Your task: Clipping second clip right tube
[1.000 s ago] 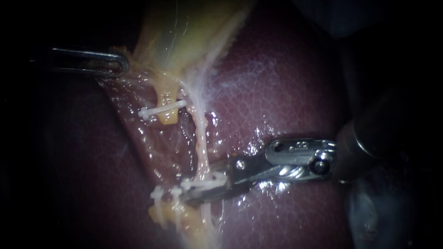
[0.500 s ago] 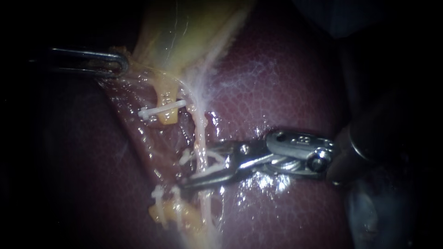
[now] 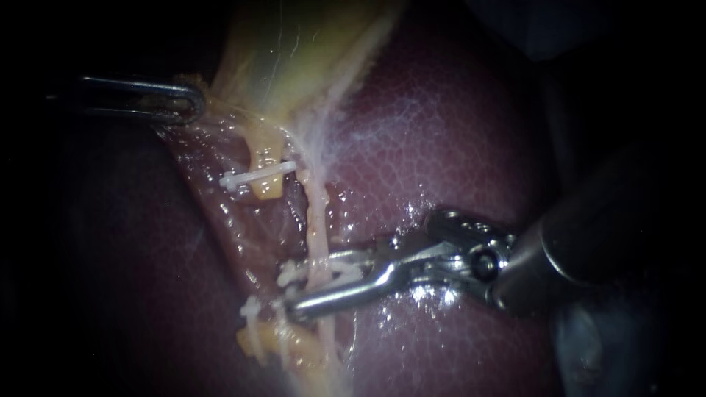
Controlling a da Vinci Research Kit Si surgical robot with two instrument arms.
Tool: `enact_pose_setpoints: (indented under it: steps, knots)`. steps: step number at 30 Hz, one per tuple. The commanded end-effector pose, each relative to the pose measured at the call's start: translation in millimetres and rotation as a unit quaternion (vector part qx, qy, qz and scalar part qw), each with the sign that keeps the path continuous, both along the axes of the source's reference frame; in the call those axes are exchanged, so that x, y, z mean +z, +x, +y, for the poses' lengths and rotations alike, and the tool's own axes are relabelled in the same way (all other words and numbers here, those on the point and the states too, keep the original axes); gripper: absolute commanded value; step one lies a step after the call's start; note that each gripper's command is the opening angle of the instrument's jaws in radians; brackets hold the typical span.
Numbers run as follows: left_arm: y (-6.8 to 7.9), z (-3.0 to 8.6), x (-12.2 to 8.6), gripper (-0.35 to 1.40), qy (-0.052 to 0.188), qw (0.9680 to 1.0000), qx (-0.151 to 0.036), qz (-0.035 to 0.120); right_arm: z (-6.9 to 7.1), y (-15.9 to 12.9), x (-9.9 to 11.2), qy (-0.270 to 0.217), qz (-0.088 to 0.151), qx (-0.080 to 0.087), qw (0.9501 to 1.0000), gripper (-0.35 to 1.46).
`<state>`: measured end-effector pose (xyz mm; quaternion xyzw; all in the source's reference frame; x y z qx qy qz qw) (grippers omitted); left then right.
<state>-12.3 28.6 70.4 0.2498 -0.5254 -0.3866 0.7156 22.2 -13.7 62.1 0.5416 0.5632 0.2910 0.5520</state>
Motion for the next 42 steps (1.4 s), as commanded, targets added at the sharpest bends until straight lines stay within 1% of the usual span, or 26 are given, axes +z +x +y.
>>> enact_pose_setpoints:
  steps: [1,4,10,13,15,18,22,24,26,27,31,42]
  knots:
    - [0.0,0.0,0.0,-0.35,0.0,1.0,0.0,0.0,-0.1,0.1,-0.2,-0.001,0.001,-0.002,1.0,0.48]
    - [0.0,0.0,0.0,-0.35,0.0,1.0,0.0,0.0,-0.3,0.1,-0.5,0.0,0.002,-0.004,1.0,0.47]
    - [0.0,0.0,0.0,-0.35,0.0,1.0,0.0,0.0,0.0,-0.2,-0.6,0.001,-0.001,0.0,1.0,0.36]
    - [0.0,0.0,0.0,-0.35,0.0,1.0,0.0,0.0,0.0,-0.4,-0.6,0.001,-0.002,0.001,1.0,0.23]
    - [0.0,0.0,0.0,-0.35,0.0,1.0,0.0,0.0,0.1,-0.5,-0.6,0.009,-0.009,0.002,0.9999,0.08]
    - [0.0,0.0,0.0,-0.35,0.0,1.0,-0.001,0.001,0.2,-0.7,-0.7,0.026,-0.024,0.01,0.9993,-0.16]
    - [0.0,0.0,0.0,-0.35,0.0,1.0,-0.001,0.001,0.6,-0.8,-0.9,0.033,-0.03,0.013,0.9989,-0.34]
    - [0.0,0.0,0.0,-0.35,0.0,1.0,-0.001,0.001,1.0,-1.0,-0.9,0.036,-0.033,0.013,0.9987,-0.35]
    - [0.0,0.0,0.0,-0.35,0.0,1.0,-0.001,0.001,1.2,-1.2,-1.0,0.041,-0.041,0.023,0.9981,-0.35]
    - [0.0,0.0,0.0,-0.35,0.0,1.0,-0.001,0.001,1.3,-1.4,-1.0,0.046,-0.045,0.025,0.9976,-0.35]
    - [0.0,0.0,0.0,-0.35,0.0,1.0,-0.001,0.001,1.4,-1.6,-1.1,0.046,-0.043,0.018,0.9979,-0.35]
    - [0.0,0.1,0.0,-0.35,0.0,1.0,-0.001,0.001,1.4,-1.6,-0.9,0.045,-0.043,0.019,0.9979,-0.35]
